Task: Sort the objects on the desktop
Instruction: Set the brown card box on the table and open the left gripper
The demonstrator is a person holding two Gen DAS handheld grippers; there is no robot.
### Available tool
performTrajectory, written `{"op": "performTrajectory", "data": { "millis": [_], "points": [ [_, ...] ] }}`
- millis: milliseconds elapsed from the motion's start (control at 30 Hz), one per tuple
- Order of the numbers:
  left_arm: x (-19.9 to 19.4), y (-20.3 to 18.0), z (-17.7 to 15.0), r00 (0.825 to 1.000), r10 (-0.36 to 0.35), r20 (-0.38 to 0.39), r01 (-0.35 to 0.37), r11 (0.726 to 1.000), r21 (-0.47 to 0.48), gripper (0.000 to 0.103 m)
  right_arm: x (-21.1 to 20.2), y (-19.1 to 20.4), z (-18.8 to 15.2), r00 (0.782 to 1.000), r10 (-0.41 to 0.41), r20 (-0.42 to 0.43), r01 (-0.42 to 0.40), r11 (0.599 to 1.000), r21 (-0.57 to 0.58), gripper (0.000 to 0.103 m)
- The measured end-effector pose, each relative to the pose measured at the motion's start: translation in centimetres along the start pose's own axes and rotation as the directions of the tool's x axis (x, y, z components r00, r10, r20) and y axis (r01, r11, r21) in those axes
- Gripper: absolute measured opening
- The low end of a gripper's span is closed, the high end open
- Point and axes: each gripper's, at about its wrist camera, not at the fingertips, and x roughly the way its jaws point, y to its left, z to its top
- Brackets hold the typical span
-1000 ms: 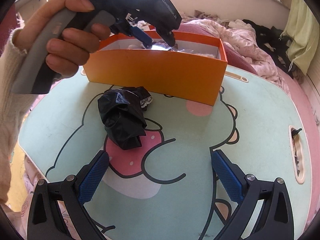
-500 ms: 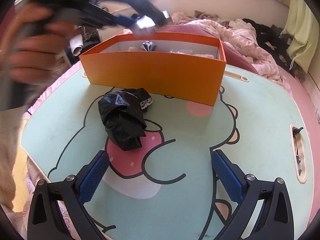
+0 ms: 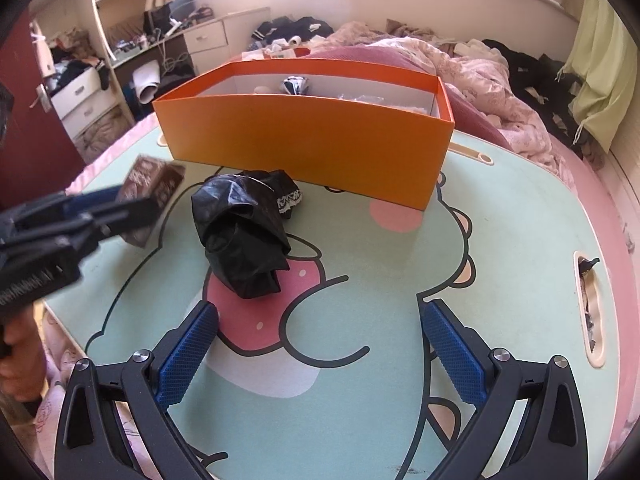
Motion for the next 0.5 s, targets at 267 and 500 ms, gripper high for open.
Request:
{"op": "performTrajectory", "data": {
  "millis": [267,500],
  "points": [
    [-3.2,0.3,-2.2,0.988,0.001,0.156,0.003,1.000,-0.027,0.082,-0.1,-0.4,-0.1,1.000,0.003,0.007,-0.003,1.000,0.018,0.102],
    [-3.6,-0.1,-4.4,0.984,0.052,0.171,-0.061,0.997,0.049,0.082,-3.4,-2.0,0.8,0.992,0.074,0.102,-0.082,0.994,0.074,0.102]
  ]
}}
